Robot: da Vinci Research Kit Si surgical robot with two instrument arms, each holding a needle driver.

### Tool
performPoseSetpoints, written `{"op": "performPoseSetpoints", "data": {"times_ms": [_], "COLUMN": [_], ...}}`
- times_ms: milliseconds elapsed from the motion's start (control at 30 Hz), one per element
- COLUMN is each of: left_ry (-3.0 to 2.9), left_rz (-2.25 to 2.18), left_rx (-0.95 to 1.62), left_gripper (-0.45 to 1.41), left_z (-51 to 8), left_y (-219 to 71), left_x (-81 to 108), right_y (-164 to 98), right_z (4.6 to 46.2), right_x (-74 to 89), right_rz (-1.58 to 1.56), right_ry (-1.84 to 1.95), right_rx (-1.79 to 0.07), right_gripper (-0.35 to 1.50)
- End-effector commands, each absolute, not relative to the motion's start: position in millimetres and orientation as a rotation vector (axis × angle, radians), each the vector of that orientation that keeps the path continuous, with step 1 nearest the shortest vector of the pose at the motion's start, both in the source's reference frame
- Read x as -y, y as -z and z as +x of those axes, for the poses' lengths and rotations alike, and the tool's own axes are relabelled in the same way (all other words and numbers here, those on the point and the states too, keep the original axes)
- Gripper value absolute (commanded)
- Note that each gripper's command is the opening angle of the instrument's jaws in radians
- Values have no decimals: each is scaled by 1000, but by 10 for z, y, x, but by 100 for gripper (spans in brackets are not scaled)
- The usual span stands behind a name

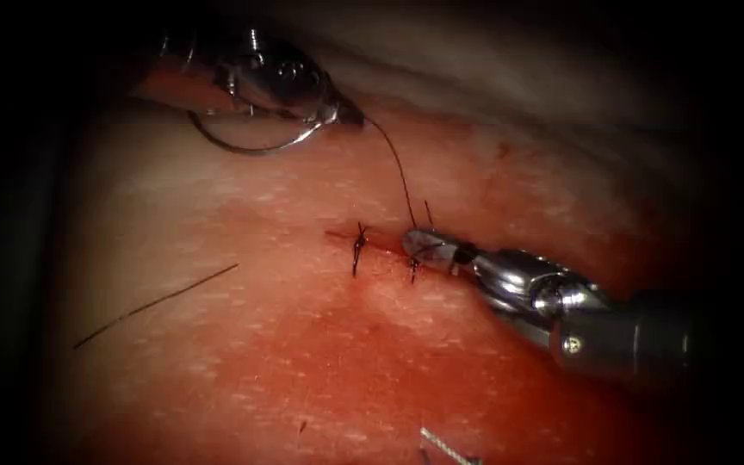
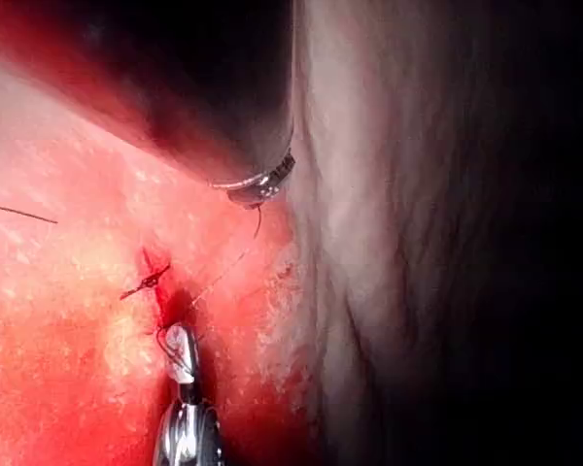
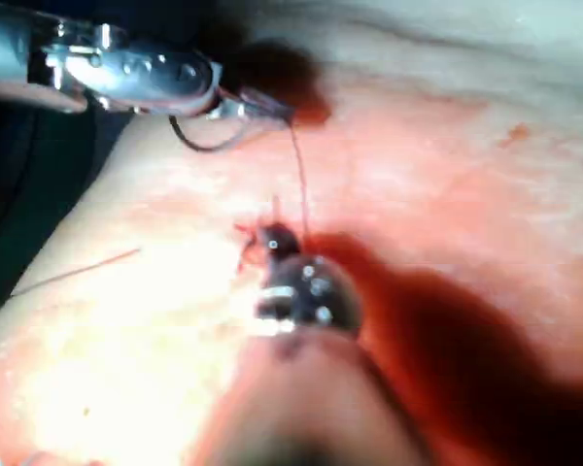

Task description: Wound Closure

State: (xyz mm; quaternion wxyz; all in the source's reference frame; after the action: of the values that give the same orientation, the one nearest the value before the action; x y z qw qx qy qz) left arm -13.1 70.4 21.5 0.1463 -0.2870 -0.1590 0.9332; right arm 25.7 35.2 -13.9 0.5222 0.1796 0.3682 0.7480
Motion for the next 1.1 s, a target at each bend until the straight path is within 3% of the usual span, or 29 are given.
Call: {"op": "performPoseSetpoints", "data": {"times_ms": [33,1100], "left_ry": [-2680,-2634], "left_rz": [-819,-701], "left_rx": [458,363], "left_gripper": [-35,-35], "left_z": [-137,-144], "left_y": [-229,-339], "left_x": [-716,-877], "right_y": [133,166], "right_z": [267,295], "right_x": [-349,-298], "right_rz": [460,491], "right_ry": [-1776,-1369], "right_rx": [-889,-1023], "right_gripper": [-35,-35]}}
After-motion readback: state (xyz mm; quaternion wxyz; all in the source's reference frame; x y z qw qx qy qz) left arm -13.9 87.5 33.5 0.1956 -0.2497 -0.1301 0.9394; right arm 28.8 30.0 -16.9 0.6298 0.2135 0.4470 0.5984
